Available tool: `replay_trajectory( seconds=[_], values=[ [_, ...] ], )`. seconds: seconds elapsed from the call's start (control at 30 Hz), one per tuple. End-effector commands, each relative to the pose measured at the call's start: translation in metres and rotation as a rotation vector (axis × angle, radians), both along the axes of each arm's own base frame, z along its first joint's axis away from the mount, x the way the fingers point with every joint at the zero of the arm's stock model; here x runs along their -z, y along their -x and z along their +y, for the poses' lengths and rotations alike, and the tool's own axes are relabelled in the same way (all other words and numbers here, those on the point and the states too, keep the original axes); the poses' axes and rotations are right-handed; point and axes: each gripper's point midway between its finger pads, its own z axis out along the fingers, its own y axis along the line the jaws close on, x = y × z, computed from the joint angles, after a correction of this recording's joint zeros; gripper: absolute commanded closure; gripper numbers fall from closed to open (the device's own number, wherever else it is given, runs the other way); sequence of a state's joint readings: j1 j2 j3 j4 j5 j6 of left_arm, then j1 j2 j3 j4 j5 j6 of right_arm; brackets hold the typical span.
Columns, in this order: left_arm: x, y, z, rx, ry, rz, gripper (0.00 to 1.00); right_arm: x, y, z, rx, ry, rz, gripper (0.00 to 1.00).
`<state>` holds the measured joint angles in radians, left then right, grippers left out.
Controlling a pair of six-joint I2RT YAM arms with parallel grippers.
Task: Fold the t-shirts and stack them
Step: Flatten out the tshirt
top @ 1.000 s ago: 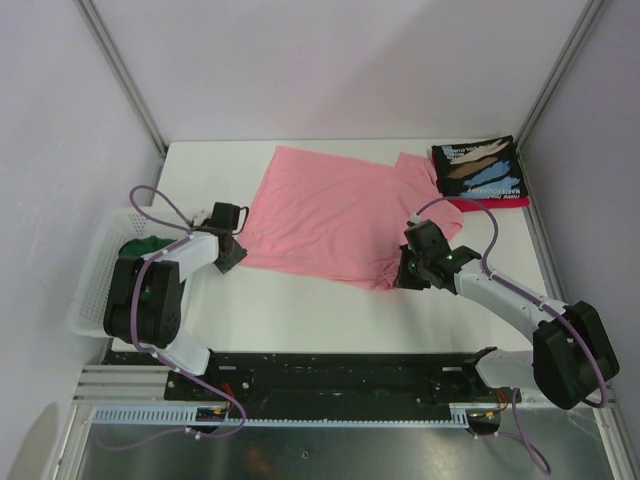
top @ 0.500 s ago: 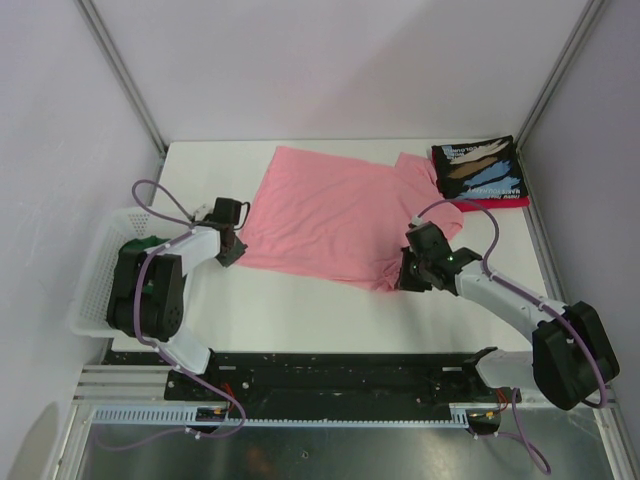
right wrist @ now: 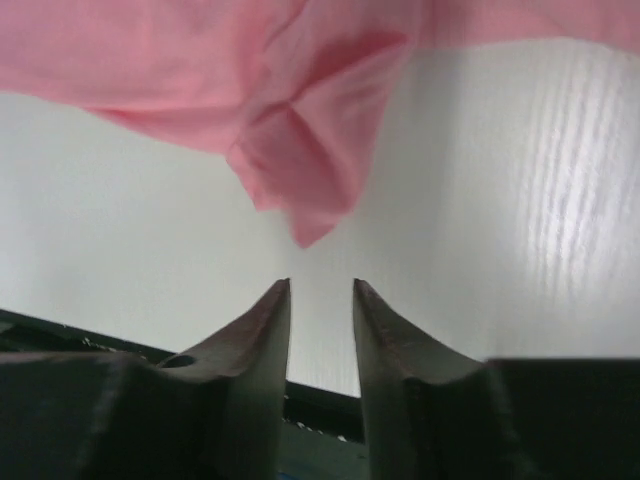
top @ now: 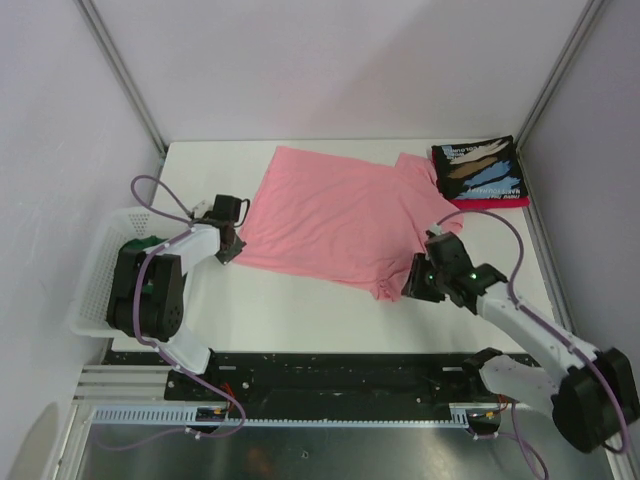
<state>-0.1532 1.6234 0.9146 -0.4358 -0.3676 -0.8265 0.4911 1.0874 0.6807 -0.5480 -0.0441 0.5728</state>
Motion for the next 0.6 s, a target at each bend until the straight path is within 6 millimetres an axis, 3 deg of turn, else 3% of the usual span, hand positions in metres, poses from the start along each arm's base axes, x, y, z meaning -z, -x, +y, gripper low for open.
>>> replay_trajectory(
  seconds=[0.0, 0.1, 0.2, 0.4, 0.57],
  values=[
    [-0.021, -0.017, 0.007, 0.001, -0.058, -0.05, 1.0, -0.009, 0.03, -0.006, 0.031, -0.071, 0.028, 0.58],
    [-0.02, -0.017, 0.008, -0.001, -0.064, -0.043, 1.0, -0.021, 0.034, -0.002, 0.067, -0.132, 0.011, 0.5],
    [-0.018, -0.017, 0.009, 0.0, -0.07, -0.036, 1.0, -0.019, 0.027, -0.004, 0.114, -0.127, 0.002, 0.49],
    [-0.02, -0.022, 0.012, 0.004, -0.078, -0.036, 1.0, -0.005, 0.0, 0.011, 0.121, -0.1, -0.024, 0.57],
    [-0.027, -0.029, 0.016, 0.015, -0.094, -0.037, 1.0, 0.012, -0.01, 0.026, 0.1, -0.055, -0.034, 0.59]
  ],
)
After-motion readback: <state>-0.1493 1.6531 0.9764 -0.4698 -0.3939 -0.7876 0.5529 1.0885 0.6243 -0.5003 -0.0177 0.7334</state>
